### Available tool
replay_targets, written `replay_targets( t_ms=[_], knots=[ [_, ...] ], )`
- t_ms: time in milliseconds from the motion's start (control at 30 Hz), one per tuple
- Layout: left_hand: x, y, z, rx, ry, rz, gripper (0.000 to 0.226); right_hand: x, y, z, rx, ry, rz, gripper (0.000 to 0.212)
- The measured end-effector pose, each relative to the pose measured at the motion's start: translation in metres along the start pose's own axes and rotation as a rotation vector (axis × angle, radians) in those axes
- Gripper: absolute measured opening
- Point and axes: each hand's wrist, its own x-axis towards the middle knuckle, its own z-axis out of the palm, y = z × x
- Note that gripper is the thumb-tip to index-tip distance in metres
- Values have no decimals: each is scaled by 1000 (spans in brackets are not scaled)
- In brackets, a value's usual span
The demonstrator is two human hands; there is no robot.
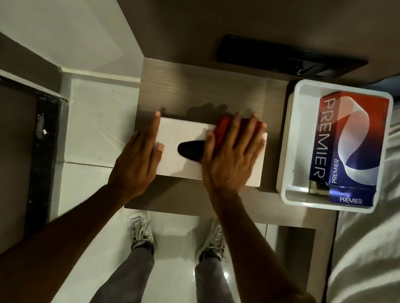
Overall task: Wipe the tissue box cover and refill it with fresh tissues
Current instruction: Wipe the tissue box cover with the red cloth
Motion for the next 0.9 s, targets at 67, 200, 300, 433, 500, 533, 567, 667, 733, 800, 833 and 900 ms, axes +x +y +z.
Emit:
replay_targets(
  t_ms=[67,200,300,433,500,533,567,667,733,800,833,900],
  knots=[
    [0,1,0,-9,5,-3,65,1,-1,0,-33,-36,-205,78],
    [1,2,0,13,7,-2,63,8,22,-5,-20,-27,-161,74],
    [-3,-1,3,45,26,24,62,6,2,-4,4,-4,14,72],
    [1,-3,7,20,14,-16,62,3,-35,2,-32,-65,-249,70],
    [6,-2,4,-14,1,-24,62,7,-28,-2,-54,-71,-329,71],
    [6,-3,3,-5,11,-23,62,9,-21,-4,-54,-68,-318,70],
    [4,-3,3,6,24,-18,62,10,-15,-6,-49,-61,-260,70],
    [-2,-2,7,40,29,1,61,9,-16,-10,-22,-59,-7,68],
    [-1,-4,7,35,8,-13,61,7,-35,-7,-19,-87,-53,67],
    [1,-5,7,17,-9,-35,61,7,-44,-7,-28,-132,-232,65],
    [1,-5,8,18,-12,-45,61,10,-42,-9,-23,-154,-307,64],
    [1,-5,8,21,-16,-57,61,19,-30,-15,1,-192,-359,61]
  ],
)
